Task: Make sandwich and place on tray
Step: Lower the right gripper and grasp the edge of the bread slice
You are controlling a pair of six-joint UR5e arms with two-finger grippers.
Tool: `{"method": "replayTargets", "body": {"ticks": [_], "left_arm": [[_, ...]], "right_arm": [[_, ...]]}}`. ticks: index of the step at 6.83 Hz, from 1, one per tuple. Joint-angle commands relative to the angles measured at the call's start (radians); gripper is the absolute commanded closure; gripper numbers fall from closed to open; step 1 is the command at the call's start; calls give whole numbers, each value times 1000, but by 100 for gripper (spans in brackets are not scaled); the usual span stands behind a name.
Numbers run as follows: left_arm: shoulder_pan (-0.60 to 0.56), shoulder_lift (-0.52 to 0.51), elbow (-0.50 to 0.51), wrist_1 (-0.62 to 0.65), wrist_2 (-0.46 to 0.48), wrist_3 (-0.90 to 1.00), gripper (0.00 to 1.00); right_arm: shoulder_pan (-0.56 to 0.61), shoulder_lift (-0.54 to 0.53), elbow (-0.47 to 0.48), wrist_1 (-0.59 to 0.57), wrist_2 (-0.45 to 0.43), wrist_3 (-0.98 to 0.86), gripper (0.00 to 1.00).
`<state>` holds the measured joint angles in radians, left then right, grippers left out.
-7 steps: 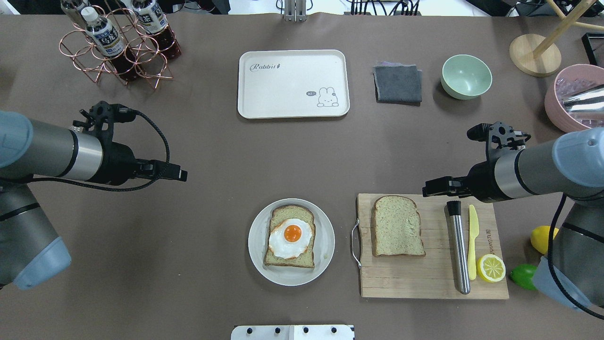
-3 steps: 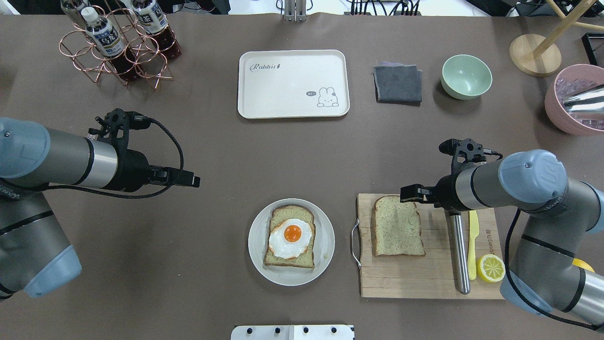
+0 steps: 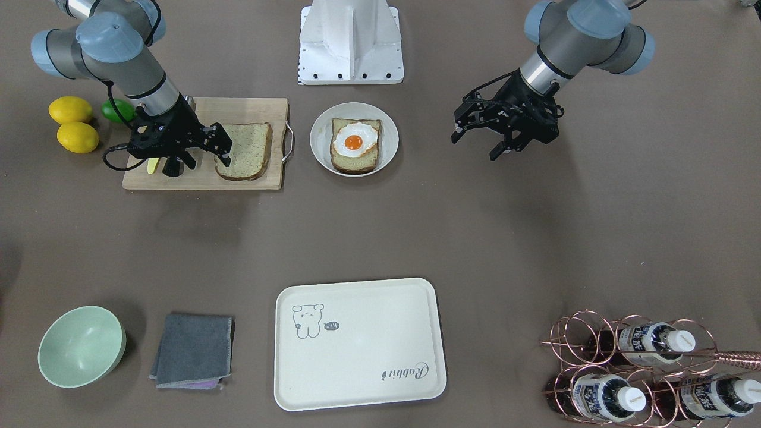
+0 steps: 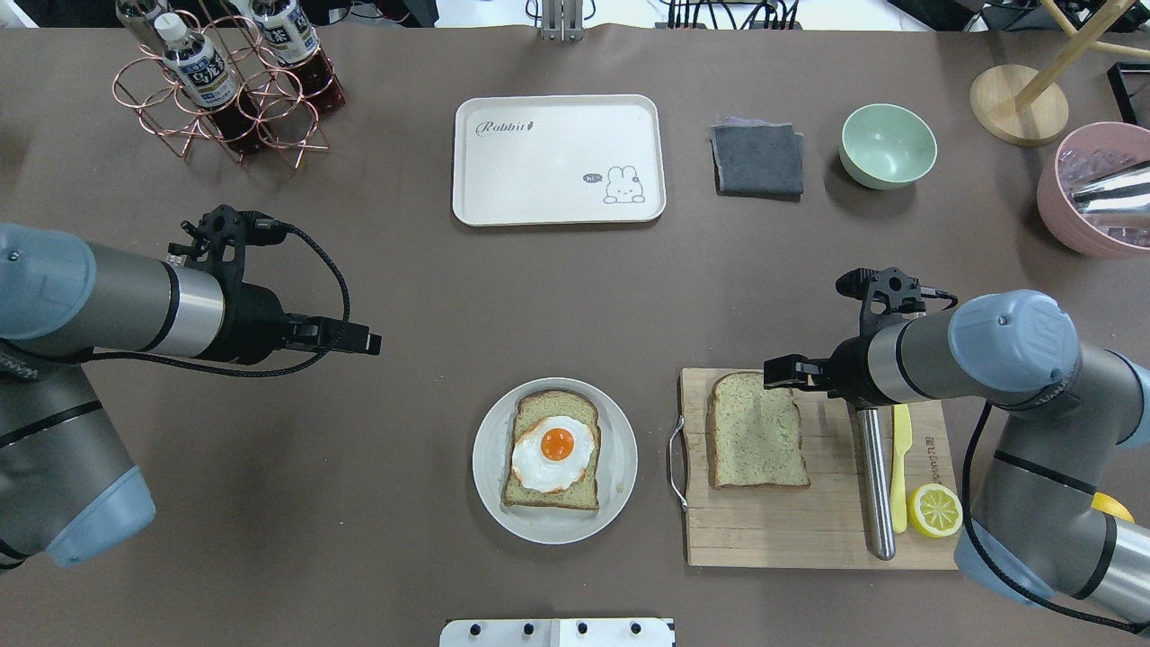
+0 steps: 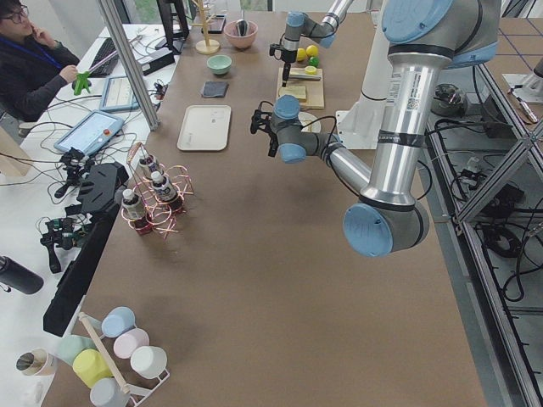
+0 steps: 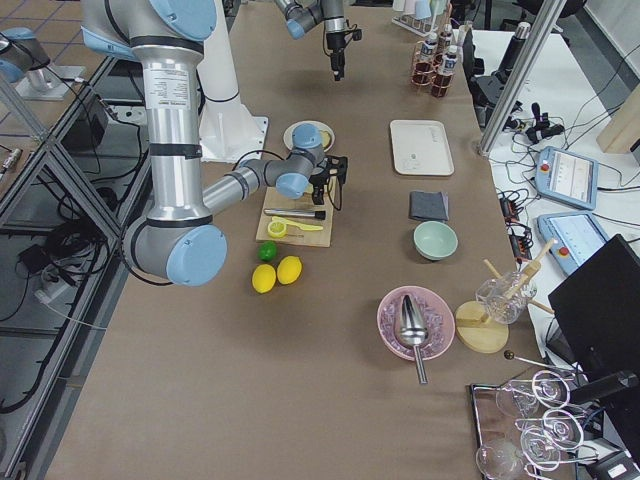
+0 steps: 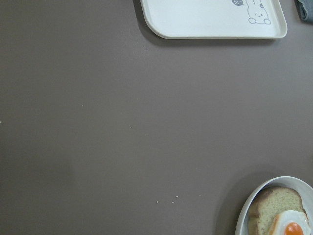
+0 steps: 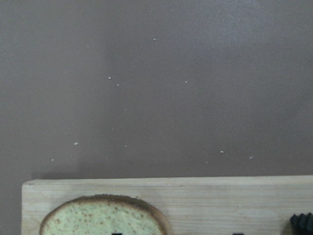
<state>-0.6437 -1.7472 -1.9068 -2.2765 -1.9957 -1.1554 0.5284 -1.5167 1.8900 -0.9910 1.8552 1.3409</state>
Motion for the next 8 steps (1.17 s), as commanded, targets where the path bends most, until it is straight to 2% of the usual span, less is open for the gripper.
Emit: {"method": "replayTargets", "body": {"ticks": [1,5,6,7,8], "left_arm": [[1,0,-1,0,14,0,2],[1,-2,-5,-2,14,0,2],[1,-2,-3,-2,14,0,2],[1,-3,-3,-2,14,0,2],[1,-3,-1,-2,14,0,2]], "right_arm": [[-14,7,1,0,-5,0,63],[-45,1,0,-1,-10,-2,62],[-45,1,0,-2,-10,-12,59],[-45,4,1,-2,-10,-13,76],[-35,4,1,-2,-10,-13,100]]}}
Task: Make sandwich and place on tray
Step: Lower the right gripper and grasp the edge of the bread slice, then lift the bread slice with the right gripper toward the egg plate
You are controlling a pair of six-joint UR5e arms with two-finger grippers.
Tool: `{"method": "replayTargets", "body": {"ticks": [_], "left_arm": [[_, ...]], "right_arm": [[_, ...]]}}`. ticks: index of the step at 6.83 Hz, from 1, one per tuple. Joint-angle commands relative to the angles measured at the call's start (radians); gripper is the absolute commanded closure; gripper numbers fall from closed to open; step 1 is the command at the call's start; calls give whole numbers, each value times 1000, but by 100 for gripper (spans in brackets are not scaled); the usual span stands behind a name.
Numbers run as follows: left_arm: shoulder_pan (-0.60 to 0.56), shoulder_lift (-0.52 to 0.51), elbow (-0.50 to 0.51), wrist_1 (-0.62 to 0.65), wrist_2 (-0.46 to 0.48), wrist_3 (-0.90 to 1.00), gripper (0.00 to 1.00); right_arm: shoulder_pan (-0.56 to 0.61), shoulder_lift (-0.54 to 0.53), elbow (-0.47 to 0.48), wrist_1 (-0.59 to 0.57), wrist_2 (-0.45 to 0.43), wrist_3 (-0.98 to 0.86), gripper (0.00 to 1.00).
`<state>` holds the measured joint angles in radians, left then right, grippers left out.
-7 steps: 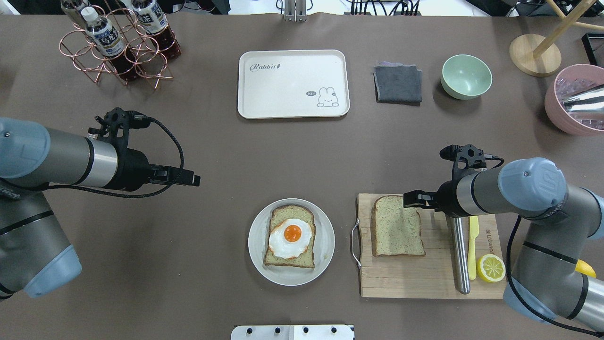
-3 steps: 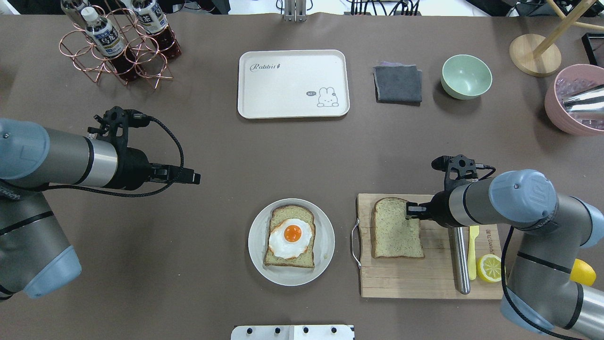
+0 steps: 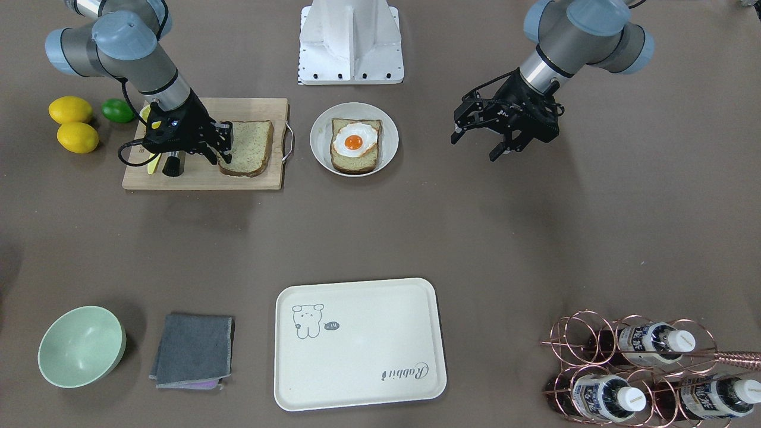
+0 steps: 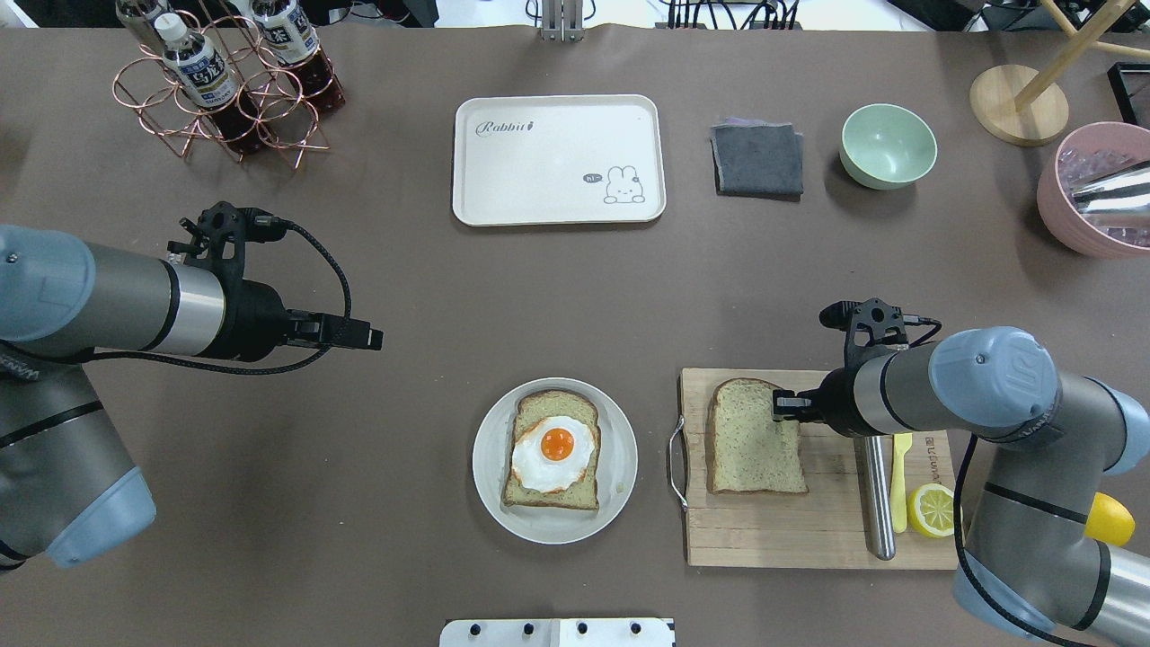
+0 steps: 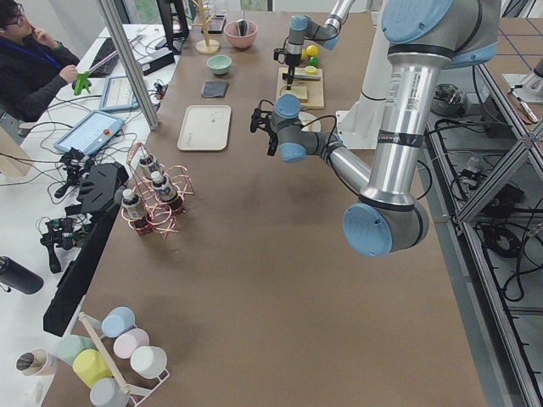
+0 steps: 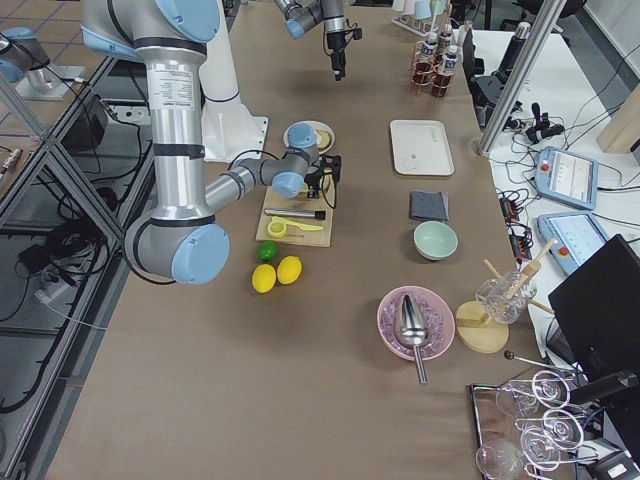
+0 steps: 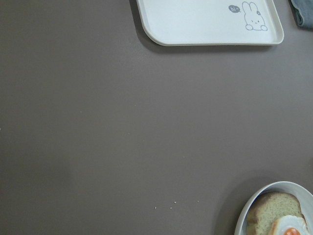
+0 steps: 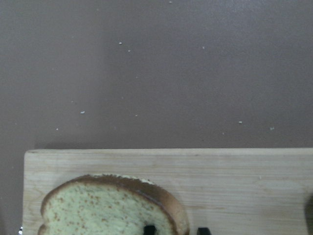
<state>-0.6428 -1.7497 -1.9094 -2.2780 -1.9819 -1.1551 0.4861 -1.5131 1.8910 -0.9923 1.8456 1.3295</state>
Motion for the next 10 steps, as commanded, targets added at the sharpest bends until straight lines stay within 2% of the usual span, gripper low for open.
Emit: {"method": "replayTargets", "body": {"ticks": [1,3,5,6,7,9,10], "left_arm": [[0,-2,1,0,0,0,2],[0,-2,1,0,-2,0,2],[0,-7,3,0,-2,0,2],[0,-5,3,0,-2,0,2],[0,-2,1,-2,-3,0,2],[-1,-1,3,-2,-2,-2,2],[-2,-4,1,-2,-3,-3,2]], "right_arm": [[9,2,6,-3,0,-1,100],[44,2,45,-8,23,-1,100],[141,10,102,-16,168,-1,100],[150,40,118,-17,182,8,100],[141,85,108,-19,181,13,100],[80,260,82,-165,141,78,100],[-11,301,73,-183,33,150,100]]}}
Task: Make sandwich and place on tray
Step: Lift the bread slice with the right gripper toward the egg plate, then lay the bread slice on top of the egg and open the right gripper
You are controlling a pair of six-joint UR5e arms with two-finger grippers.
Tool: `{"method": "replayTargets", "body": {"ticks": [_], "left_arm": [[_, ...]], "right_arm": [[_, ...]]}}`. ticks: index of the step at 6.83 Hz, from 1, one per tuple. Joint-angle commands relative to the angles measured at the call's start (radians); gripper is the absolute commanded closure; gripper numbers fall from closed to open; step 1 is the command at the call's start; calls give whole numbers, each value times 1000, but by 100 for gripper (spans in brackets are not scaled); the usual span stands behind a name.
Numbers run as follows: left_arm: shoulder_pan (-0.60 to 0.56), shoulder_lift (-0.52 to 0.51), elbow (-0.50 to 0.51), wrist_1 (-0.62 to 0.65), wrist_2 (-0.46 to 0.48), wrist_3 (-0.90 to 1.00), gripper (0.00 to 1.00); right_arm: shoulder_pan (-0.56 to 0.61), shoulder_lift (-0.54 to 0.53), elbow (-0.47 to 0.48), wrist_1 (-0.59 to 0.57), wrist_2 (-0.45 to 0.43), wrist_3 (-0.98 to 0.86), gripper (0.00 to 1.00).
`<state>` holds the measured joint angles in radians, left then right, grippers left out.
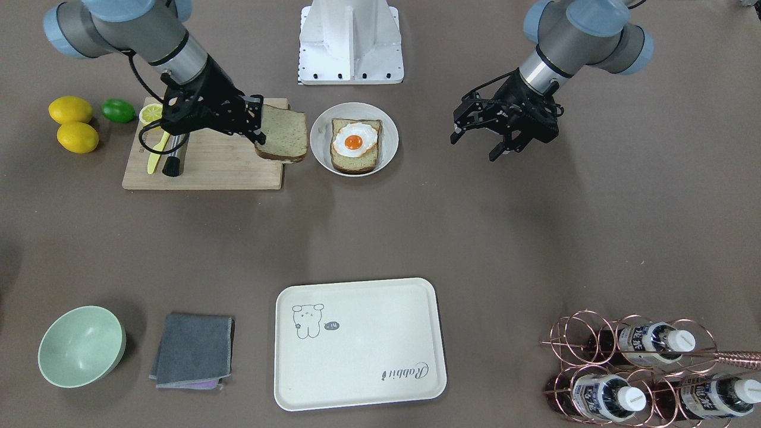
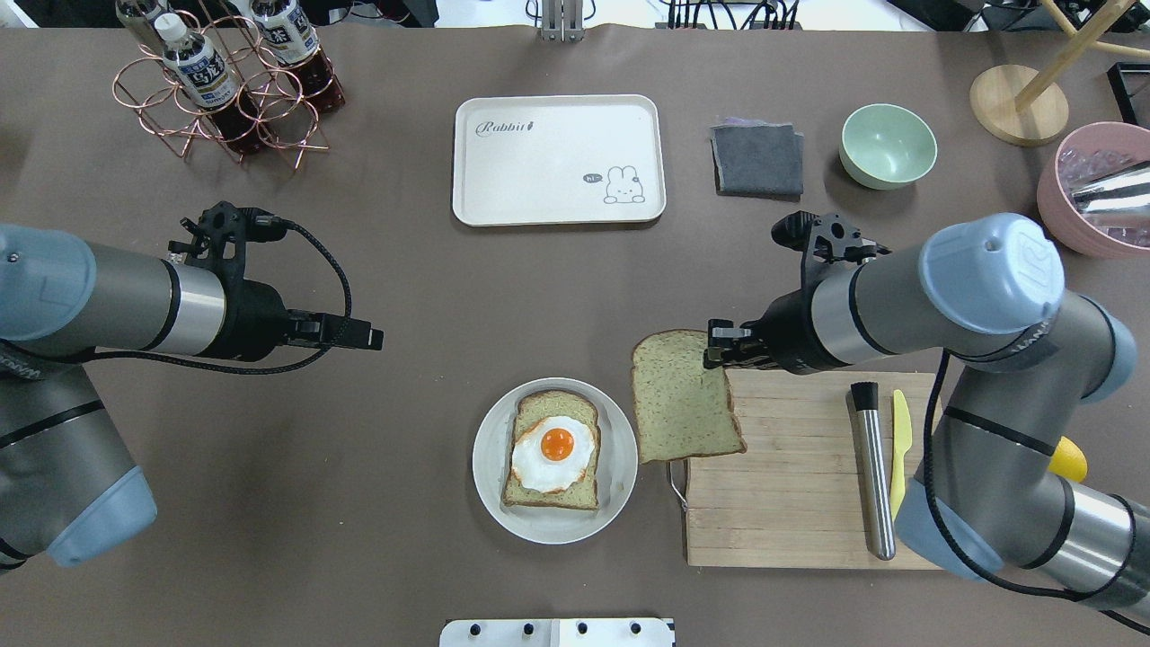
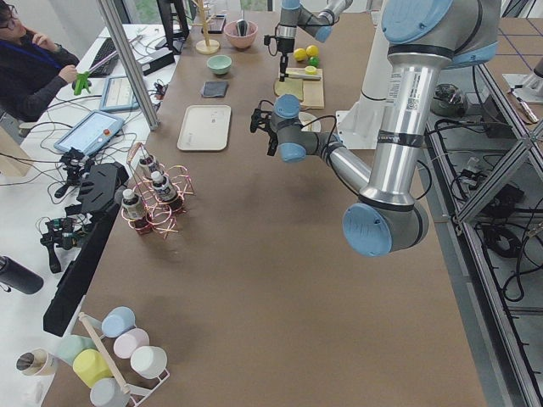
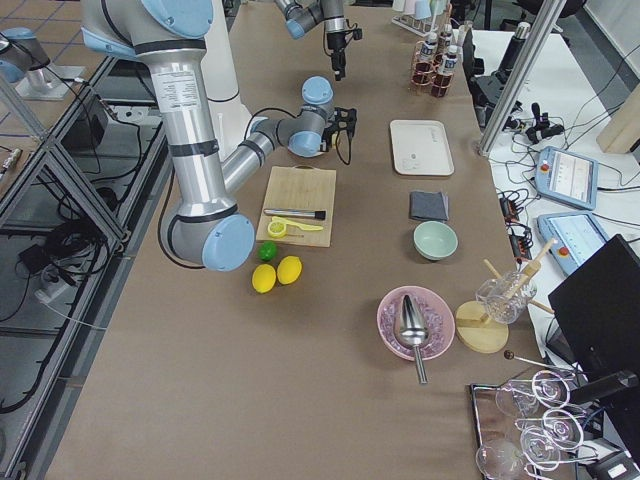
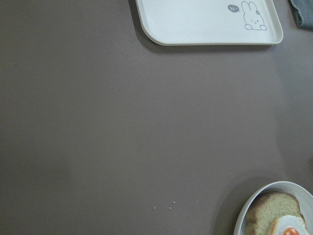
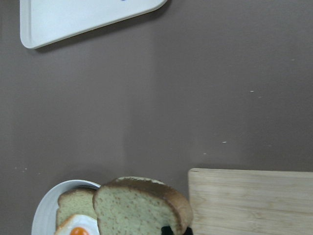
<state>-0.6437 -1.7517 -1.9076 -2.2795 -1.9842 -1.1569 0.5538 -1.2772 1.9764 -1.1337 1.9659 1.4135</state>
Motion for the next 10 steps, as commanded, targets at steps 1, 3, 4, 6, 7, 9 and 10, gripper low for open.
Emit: {"method": "replayTargets", "body": {"ticks": [1,3,4,6,7,9,10], "left_arm": [[-1,4,-1,0,1,-1,2],[-7,9,-8,-2,-1,-3,2],[-7,9,-8,-2,-1,-7,2],[-7,8,-8,-2,-1,-7,2],[-5,8,-8,-2,1,-7,2],[-5,6,-10,-2,1,-9,2],[-4,3,-8,-2,1,-12,2]], "right_arm": [[-157,84,-21,-37,-172,109,100],[-253,136,-66,-34,-281,177,100],[-271,137,-73,-32,-312,179,100],[-273,179,-108,-32,-334,188,100],[-272,179,-116,-32,-340,188,100],[-267,177,-131,-32,-341,186,100],[-265,177,-143,-31,-355,185,100]]}}
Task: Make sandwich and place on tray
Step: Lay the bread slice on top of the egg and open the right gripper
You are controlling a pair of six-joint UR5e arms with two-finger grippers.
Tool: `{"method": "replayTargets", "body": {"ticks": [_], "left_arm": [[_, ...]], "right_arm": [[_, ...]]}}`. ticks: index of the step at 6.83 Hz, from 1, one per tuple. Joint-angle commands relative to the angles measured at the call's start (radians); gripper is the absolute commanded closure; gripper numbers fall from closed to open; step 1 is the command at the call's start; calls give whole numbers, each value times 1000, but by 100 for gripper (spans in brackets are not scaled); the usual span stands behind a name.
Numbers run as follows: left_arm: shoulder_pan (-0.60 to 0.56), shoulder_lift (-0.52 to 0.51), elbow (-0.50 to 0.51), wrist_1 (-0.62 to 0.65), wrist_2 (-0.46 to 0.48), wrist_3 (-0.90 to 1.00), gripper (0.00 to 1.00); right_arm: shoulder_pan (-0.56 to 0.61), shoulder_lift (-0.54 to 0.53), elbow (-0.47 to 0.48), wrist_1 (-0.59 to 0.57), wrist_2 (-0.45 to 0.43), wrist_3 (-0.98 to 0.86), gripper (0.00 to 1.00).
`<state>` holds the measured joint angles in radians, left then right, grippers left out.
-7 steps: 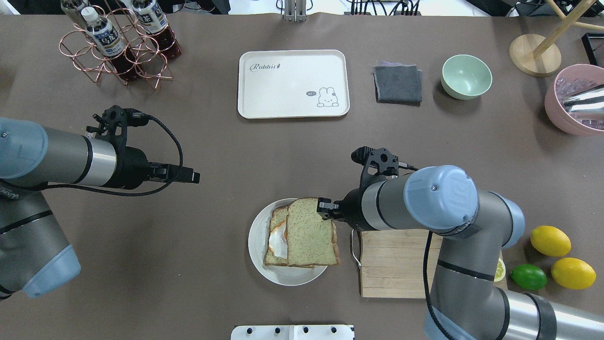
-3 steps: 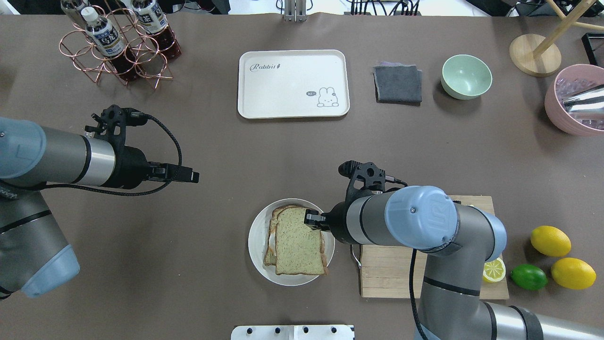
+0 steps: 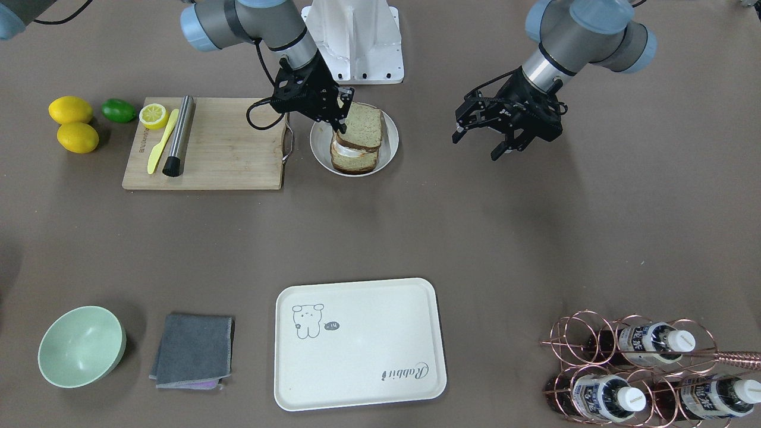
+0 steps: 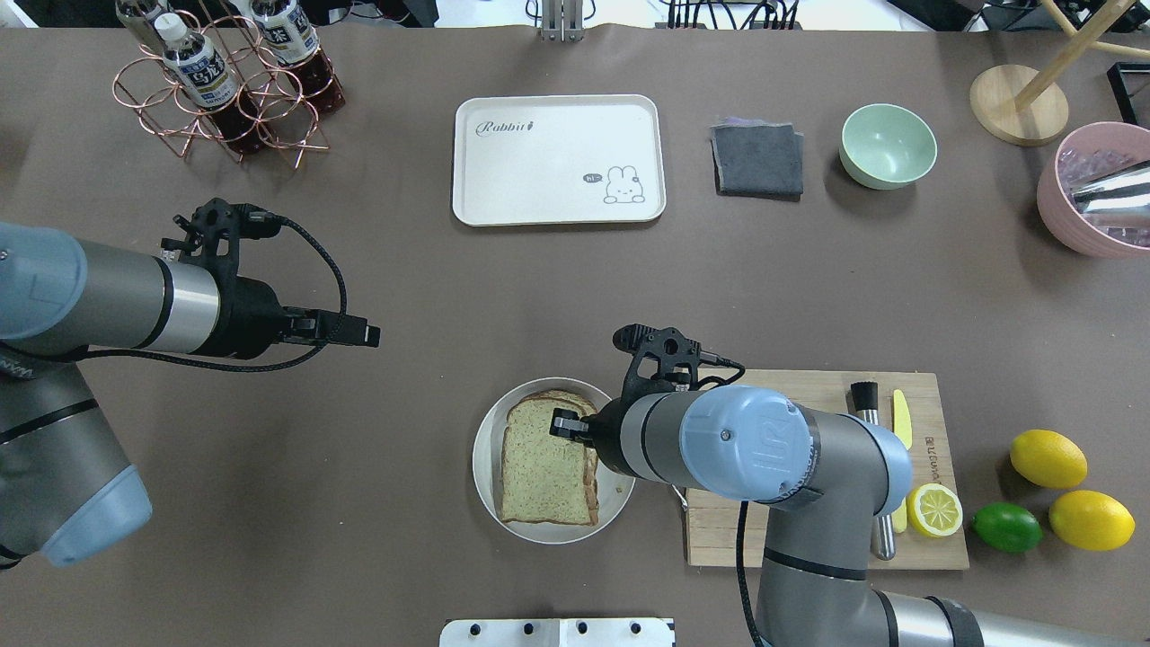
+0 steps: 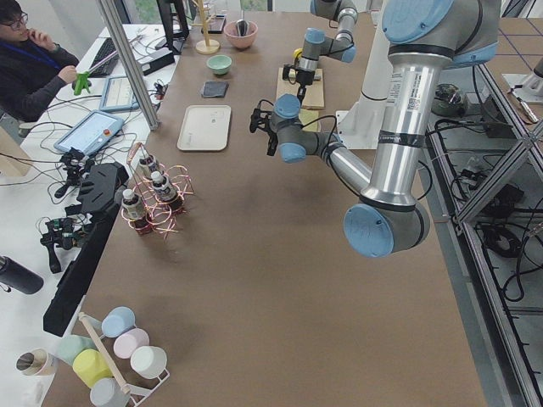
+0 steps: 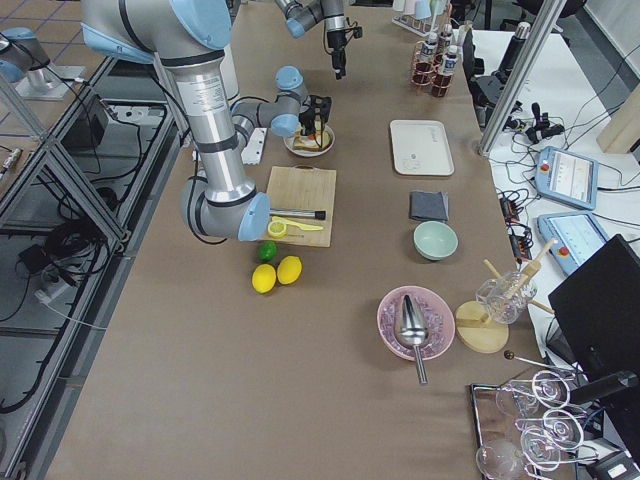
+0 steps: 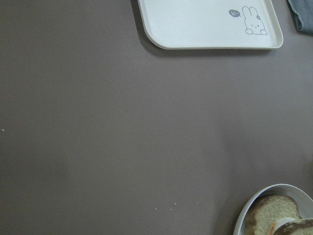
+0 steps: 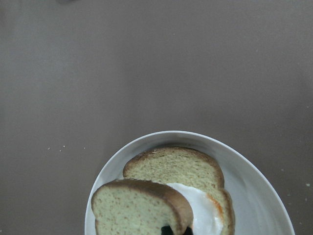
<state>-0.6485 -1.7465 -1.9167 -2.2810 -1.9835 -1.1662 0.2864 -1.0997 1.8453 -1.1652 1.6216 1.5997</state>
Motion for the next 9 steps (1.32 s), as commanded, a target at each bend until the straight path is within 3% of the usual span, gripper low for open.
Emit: {"method": "replayTargets", "body": {"ticks": [1,3,4,5,7,9], "left_arm": [[3,-5,-1,0,0,-6,2],[4,-7,1,0,0,-4,2],[4,-7,1,0,0,-4,2],[4,-8,1,0,0,-6,2],[6,-10,-2,0,-2,-6,2],[6,-22,1,-2,0,-4,2]], "right_arm": [[2,0,-21,1,-14,-1,100],[2,-2,-29,1,-25,-7,100],[2,-3,-31,1,-34,-18,29],[2,1,-34,-1,-54,-67,0],[39,1,-23,-13,-31,-79,0],[153,-17,-26,-34,94,-127,0]]}}
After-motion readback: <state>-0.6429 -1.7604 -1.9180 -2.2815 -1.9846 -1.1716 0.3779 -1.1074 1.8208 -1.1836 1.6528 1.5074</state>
